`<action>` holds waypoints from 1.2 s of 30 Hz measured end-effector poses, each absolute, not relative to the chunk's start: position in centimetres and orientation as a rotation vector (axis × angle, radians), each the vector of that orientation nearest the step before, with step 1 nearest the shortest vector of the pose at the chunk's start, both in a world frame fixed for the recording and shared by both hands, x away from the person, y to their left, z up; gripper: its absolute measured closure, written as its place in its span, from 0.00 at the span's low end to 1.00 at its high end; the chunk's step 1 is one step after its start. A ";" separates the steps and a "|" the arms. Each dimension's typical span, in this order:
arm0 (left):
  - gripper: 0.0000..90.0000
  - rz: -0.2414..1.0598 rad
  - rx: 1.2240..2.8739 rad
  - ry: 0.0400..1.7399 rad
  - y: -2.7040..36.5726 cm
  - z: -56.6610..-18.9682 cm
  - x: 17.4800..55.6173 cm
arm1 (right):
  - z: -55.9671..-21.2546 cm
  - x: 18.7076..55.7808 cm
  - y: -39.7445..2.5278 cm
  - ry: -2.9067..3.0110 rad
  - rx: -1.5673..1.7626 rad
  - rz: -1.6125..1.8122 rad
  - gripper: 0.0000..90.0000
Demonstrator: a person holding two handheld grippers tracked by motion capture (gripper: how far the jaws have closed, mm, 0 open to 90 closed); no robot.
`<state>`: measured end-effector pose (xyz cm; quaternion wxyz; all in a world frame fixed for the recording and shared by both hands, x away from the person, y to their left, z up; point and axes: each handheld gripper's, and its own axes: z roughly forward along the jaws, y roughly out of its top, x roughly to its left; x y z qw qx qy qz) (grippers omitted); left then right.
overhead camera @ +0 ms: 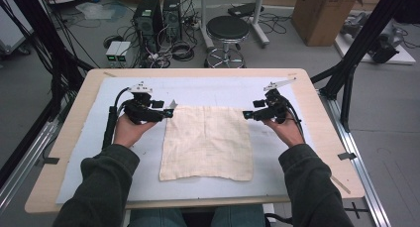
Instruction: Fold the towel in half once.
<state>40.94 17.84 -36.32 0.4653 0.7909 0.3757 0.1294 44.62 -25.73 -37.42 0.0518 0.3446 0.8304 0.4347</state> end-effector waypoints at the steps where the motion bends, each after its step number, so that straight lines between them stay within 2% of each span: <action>1: 0.46 0.319 1.934 0.935 17.8 -36.6 41.3 | -37.7 44.9 -25.7 2.522 1.058 1.317 0.24; 6: 0.50 0.339 1.924 1.005 18.0 -38.1 43.0 | -39.1 46.4 -25.3 2.489 1.095 1.290 0.32; 12: 0.53 0.344 1.933 1.101 17.7 -40.0 45.8 | -40.7 48.4 -24.7 2.513 1.177 1.240 0.35; 13: 0.54 0.351 1.939 1.124 17.6 -40.6 46.5 | -41.2 49.1 -24.3 2.515 1.185 1.208 0.40; 18: 0.56 0.293 1.931 1.224 18.1 -42.3 47.5 | -41.8 49.9 -24.1 2.501 1.242 1.139 0.47; 25: 0.57 0.290 1.977 1.185 17.3 -41.8 46.9 | -41.8 49.5 -23.9 2.525 1.272 1.077 0.53; 30: 0.60 0.319 1.956 1.183 17.5 -42.2 47.2 | -42.0 49.7 -24.0 2.506 1.287 1.077 0.57; 32: 0.62 0.295 1.905 1.238 18.1 -43.1 48.0 | -42.6 50.1 -24.2 2.497 1.315 1.073 0.59; 36: 0.62 0.265 1.927 1.226 17.7 -44.1 48.4 | -43.3 50.4 -24.0 2.500 1.301 1.052 0.71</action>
